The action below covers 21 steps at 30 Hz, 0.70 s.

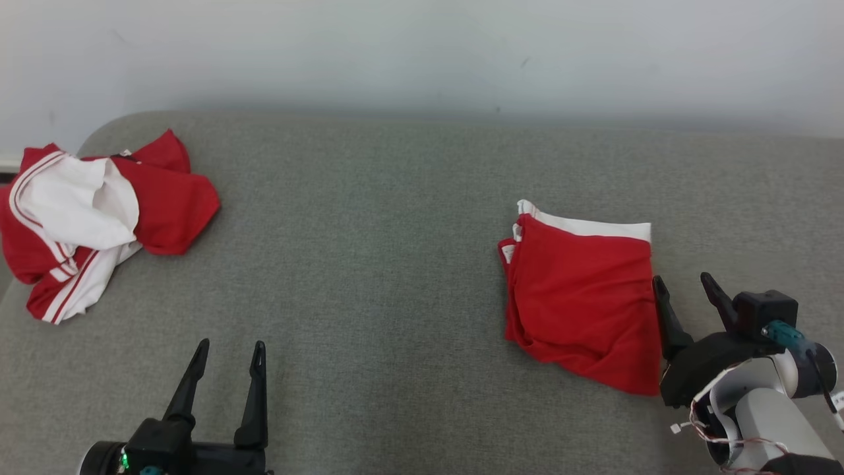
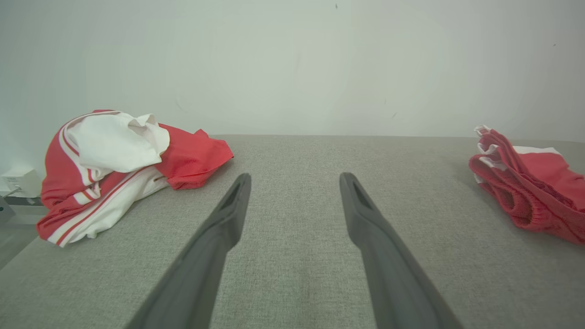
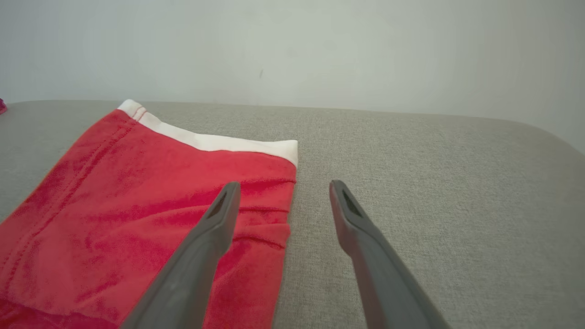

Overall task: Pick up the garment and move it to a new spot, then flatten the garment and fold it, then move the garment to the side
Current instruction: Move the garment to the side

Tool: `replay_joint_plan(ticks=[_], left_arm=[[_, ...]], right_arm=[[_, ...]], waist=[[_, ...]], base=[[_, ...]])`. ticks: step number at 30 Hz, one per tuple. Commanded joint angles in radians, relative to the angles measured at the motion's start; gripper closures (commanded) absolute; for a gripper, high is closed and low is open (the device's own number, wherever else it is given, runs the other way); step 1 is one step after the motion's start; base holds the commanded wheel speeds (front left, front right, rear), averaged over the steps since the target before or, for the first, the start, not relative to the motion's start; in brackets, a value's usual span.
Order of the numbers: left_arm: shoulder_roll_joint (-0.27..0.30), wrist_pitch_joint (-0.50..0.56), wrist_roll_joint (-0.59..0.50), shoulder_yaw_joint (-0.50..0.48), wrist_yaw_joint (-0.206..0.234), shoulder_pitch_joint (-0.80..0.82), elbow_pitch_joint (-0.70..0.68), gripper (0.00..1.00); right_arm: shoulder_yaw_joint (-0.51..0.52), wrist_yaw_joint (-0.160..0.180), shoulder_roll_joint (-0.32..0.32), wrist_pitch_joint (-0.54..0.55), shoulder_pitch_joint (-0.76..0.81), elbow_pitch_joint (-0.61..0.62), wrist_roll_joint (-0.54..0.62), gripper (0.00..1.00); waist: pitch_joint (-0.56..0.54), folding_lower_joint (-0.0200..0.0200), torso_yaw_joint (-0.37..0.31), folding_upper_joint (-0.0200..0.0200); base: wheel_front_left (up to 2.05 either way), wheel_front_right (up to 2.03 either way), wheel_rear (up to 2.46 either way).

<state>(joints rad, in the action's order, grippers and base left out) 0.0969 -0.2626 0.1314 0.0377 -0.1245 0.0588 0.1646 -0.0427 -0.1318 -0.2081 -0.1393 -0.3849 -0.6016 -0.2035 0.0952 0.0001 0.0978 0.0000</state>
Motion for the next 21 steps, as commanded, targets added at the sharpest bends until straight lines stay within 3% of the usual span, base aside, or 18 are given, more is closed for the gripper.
replay_joint_plan(ticks=[1,15,16,21], left_arm=[[-0.002,-0.003,0.01,0.004,-0.004,0.017,0.004,0.0],[0.005,-0.003,0.018,0.022,-0.006,0.077,0.024,0.0],[0.005,-0.003,0.017,0.021,-0.006,0.077,0.025,0.0],[0.006,-0.003,0.019,0.012,-0.006,0.075,0.027,0.0]], right_arm=[[-0.002,0.002,-0.006,0.004,-0.021,-0.026,0.004,0.0],[-0.035,0.002,0.038,0.046,-0.17,-0.41,-0.046,0.0],[-0.044,0.002,0.046,0.049,-0.172,-0.423,-0.059,1.0],[-0.103,0.002,0.021,0.028,-0.238,-0.43,-0.083,1.0]], waist=[[0.037,-0.0001,0.036,0.0],[0.082,-0.0001,0.066,0.0],[0.082,-0.0001,0.064,0.0],[0.086,-0.0001,0.044,0.0]], base=[[0.0,0.0,0.0],[0.0,0.0,0.0],[0.0,0.0,0.0],[0.0,0.0,0.0]])
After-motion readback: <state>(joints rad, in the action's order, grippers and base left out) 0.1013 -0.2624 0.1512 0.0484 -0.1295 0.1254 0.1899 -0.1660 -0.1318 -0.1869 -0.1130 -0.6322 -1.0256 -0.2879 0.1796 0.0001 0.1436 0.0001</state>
